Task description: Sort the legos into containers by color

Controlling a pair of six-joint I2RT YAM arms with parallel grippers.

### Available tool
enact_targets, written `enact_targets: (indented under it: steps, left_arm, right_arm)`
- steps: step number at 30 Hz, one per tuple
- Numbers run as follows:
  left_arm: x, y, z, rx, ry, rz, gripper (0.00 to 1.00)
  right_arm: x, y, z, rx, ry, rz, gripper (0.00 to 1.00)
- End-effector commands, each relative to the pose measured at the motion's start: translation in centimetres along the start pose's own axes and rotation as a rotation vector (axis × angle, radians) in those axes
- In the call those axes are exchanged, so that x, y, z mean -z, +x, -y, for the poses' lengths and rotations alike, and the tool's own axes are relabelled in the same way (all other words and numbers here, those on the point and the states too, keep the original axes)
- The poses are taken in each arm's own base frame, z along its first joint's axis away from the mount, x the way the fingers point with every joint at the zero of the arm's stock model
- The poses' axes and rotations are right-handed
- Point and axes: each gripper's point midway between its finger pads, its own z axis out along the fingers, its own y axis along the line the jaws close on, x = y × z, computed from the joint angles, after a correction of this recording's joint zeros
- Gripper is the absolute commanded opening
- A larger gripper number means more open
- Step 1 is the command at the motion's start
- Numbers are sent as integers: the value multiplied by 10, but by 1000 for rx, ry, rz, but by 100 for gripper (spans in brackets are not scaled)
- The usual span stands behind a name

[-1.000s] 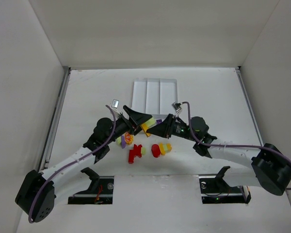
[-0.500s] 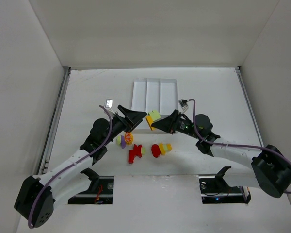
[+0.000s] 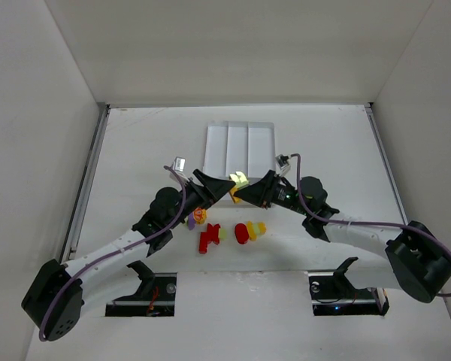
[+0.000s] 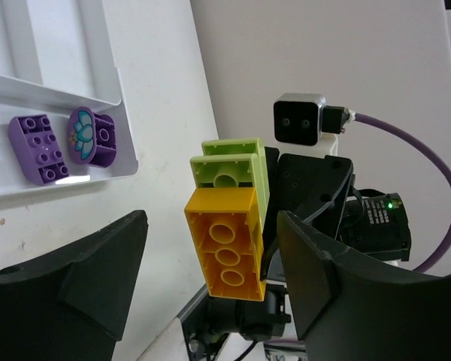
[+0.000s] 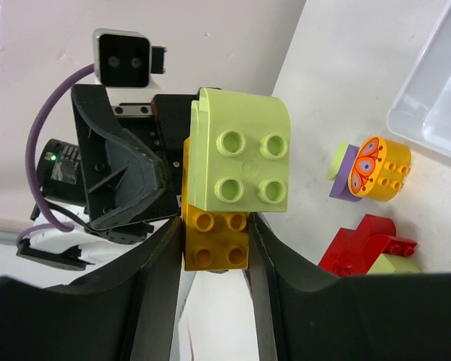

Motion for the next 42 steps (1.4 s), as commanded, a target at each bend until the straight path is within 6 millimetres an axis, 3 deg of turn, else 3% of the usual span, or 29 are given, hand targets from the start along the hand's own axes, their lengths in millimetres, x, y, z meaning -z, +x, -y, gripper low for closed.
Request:
enact_targets:
  steps: [1, 15, 21, 26, 29, 31, 34, 36, 42]
  left_arm:
    - [-3, -17, 23, -65, 77, 88, 65]
    - [-12, -16, 20, -77, 79, 114, 51]
    - [-13, -18, 19, -87, 80, 129, 41]
    - [-16, -16, 19, -87, 75, 123, 39]
    - [-17, -15, 19, -89, 81, 118, 32]
    - [-17, -14, 19, -89, 81, 114, 27]
    - [-14, -17, 20, -85, 90, 118, 23]
    - [-10, -21, 20, -83, 95, 125, 22]
    - [2, -27, 14, -38, 92, 114, 20]
  right_arm:
    - [-3, -9, -21, 20, -81, 22, 40]
    - [-6, -3, -22, -25, -116, 0, 39]
    - [-6, 0, -17, -37, -105, -5, 39]
    - [-8, 4, -13, -47, -95, -16, 39]
    - [-9, 6, -10, -58, -87, -23, 40]
    - [-10, 6, -9, -60, -86, -22, 46]
    - [-7, 7, -8, -63, -81, -19, 68]
    - [-2, 6, -7, -55, -79, -14, 76]
    - [11, -1, -1, -33, -62, 11, 86]
